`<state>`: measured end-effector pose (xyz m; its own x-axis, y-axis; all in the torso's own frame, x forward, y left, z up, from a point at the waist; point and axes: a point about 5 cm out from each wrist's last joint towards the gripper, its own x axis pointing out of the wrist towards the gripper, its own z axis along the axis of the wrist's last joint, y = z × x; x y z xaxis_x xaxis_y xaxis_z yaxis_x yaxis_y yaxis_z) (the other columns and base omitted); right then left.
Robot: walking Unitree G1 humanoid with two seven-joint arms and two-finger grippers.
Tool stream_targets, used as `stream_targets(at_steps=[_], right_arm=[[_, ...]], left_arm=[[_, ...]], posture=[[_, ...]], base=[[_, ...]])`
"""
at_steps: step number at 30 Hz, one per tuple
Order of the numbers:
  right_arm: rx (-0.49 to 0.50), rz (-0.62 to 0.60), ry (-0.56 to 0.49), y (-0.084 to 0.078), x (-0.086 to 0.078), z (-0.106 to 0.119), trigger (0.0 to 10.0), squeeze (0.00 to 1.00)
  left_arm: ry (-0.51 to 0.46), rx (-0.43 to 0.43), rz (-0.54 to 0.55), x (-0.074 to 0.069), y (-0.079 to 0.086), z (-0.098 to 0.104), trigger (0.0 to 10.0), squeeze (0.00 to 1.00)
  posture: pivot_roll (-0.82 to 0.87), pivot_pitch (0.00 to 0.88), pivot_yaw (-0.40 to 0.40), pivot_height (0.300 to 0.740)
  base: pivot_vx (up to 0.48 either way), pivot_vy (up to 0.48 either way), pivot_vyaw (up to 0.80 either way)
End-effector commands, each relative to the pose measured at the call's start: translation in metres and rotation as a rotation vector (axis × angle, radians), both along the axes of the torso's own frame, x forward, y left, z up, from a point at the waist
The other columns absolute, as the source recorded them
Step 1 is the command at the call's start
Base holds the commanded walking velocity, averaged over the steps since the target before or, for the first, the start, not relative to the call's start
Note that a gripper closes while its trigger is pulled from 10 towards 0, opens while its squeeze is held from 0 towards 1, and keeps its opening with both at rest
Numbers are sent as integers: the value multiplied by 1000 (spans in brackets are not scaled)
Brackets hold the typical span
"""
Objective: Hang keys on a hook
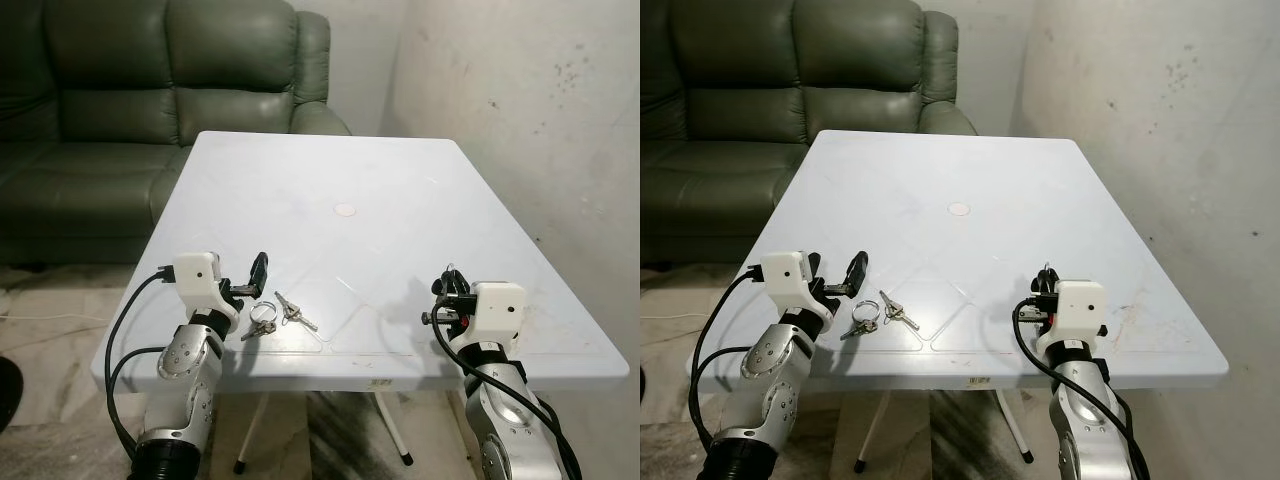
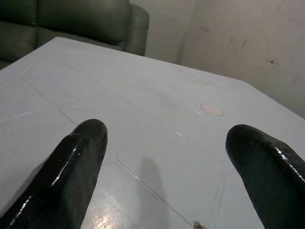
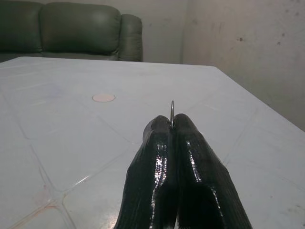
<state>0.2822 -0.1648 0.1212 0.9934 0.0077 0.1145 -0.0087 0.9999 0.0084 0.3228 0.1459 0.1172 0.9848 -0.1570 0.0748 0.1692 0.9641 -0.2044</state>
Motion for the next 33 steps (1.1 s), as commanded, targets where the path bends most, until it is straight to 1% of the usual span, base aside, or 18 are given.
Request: stream_targets(at_steps=[1,9,14,19,21,25,33], right_arm=[[-12,-8,-17,-2,1,3,10000,0],[-13,0,-16,-1,2,2,10000,0],[-13,4,-13,0,2,2,10000,0],[-14,6,-12,0,2,1,10000,0],[-15,6,-11,0,2,1,10000,0],[-17,6,-8,0,2,0,10000,0],[-22,7,-13,0,2,1,10000,0]], left_arm=[[-14,16,-5,3,0,4,10000,0],[-21,36,-9,1,-1,2,10000,0],[-18,33,-14,1,-1,2,10000,0],[-40,-13,5,0,-1,4,10000,0],[-32,-50,3,0,-1,4,10000,0],[-28,-1,17,1,0,4,10000,0],[-30,-4,22,0,0,4,10000,0]], posture=[[-12,0,-28,740],[-8,0,-29,740],[-8,0,-31,740],[-8,0,-32,740],[-9,0,-32,740],[-7,0,-33,740],[-9,0,-36,740]], base=[[0,0,-725],[0,0,-727],[0,0,-725],[0,-429,-724],[0,0,-725],[0,0,-719],[0,0,-719]])
